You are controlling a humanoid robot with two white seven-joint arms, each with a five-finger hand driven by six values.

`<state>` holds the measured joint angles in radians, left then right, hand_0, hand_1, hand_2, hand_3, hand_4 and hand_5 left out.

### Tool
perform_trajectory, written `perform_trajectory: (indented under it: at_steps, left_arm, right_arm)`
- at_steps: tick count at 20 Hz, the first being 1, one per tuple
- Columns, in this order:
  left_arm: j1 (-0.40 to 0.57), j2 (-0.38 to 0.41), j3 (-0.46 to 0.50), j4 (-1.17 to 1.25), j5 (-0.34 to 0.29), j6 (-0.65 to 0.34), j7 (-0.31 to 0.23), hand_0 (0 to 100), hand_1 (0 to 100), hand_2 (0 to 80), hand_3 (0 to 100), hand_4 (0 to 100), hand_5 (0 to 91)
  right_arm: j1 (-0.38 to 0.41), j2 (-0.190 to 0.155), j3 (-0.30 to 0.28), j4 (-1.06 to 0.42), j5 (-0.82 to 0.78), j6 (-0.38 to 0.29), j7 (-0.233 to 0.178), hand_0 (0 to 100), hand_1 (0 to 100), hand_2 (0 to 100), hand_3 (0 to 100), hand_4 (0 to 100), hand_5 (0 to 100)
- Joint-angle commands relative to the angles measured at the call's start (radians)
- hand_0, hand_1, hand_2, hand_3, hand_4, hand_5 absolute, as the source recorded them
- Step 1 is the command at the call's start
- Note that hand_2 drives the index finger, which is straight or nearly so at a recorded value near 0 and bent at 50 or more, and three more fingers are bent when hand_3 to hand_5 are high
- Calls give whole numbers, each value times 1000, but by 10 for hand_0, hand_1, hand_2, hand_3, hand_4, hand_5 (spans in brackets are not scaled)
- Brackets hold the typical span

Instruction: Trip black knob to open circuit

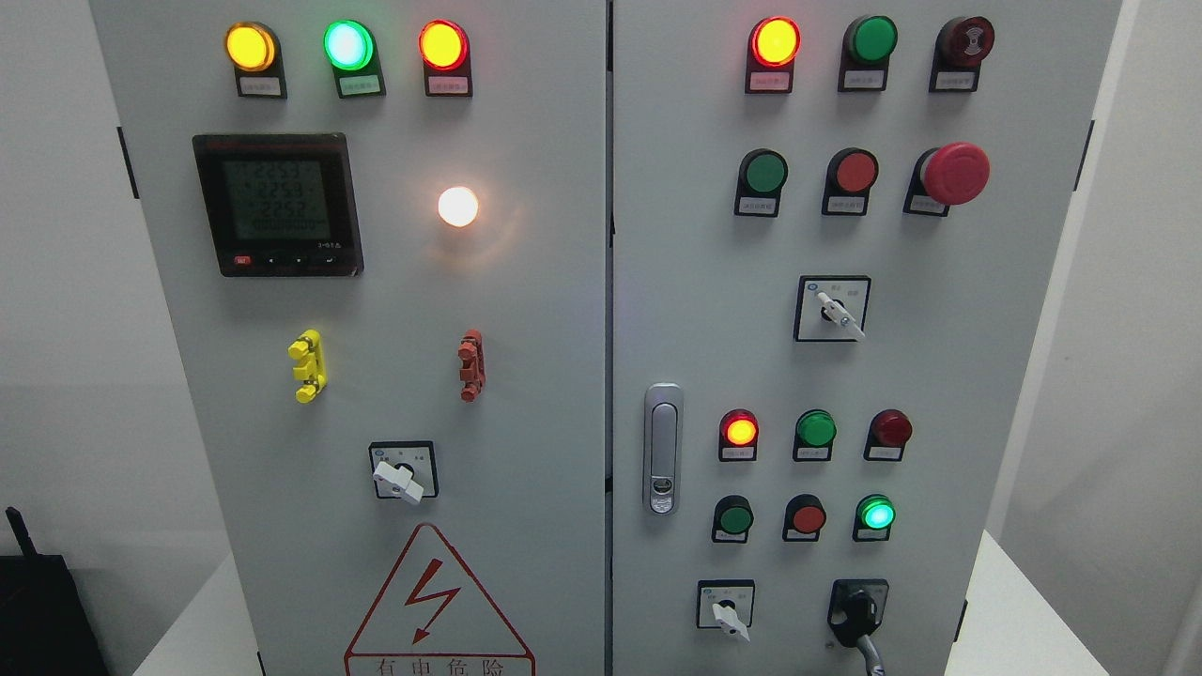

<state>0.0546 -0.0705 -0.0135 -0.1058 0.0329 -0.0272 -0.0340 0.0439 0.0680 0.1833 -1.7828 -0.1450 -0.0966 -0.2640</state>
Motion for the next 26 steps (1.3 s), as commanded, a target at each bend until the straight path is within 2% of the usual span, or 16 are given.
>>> perform_trajectory:
  at_steps: [1, 26]
  left_arm:
    - [-2, -2, 1, 0, 2, -2, 0, 120, 389, 0, 0, 0, 0]
    - [-4, -2, 1, 0, 2, -2, 0, 120, 389, 0, 0, 0, 0]
  right_arm:
    - [-18, -2, 30, -41, 4, -17, 40, 0, 44, 0, 1000, 1000, 1000]
    - [-7, -34, -21, -38, -4, -17, 39, 0, 49, 0, 1000, 1000, 1000]
